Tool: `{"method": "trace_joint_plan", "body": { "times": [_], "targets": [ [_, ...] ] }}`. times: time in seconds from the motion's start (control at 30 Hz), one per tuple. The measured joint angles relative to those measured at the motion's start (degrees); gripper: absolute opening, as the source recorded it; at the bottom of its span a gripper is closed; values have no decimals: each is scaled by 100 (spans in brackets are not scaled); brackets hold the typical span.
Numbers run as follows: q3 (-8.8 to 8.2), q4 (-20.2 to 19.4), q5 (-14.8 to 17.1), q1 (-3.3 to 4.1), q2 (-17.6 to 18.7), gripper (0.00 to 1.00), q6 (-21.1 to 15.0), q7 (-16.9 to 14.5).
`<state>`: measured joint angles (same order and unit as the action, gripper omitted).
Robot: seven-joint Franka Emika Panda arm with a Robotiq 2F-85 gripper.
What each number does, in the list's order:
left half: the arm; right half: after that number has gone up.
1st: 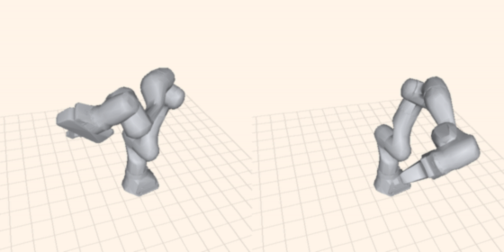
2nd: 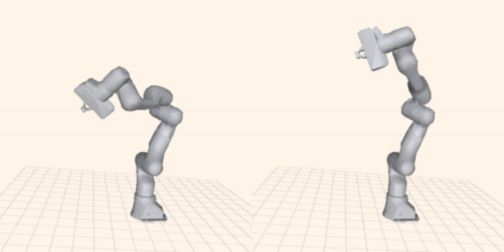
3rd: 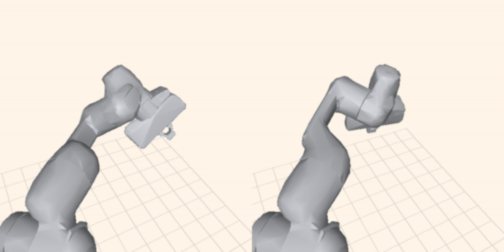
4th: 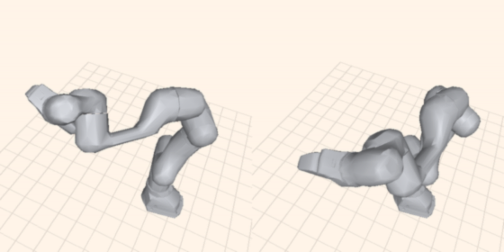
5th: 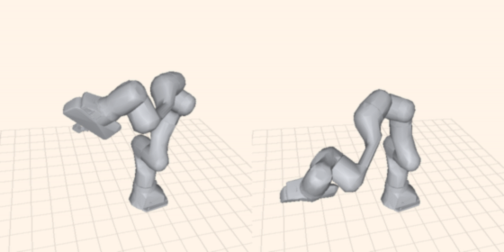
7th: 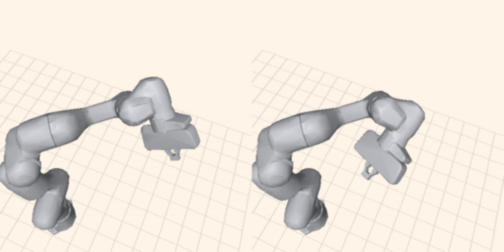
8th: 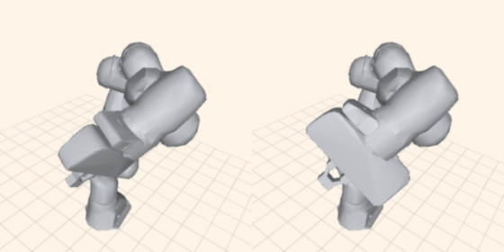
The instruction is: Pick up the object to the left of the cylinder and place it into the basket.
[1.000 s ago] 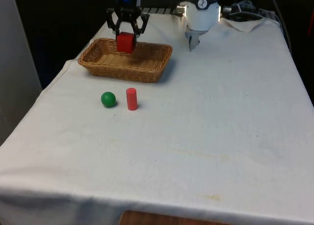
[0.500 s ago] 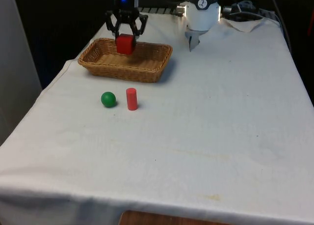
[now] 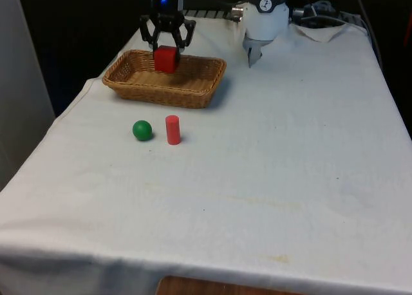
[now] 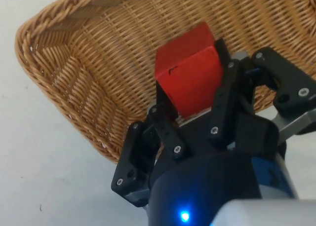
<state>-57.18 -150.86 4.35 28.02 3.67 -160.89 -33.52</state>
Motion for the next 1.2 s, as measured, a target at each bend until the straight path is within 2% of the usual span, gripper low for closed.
{"method": "trace_joint_plan", "body": {
  "times": [0.53,0.93,1.2],
  "targets": [
    [11,29,11,0,178,6,0,-46],
    [155,160,138,6,435,6,11,-46],
    [304,298,332,6,739,6,11,-52]
  ]
}}
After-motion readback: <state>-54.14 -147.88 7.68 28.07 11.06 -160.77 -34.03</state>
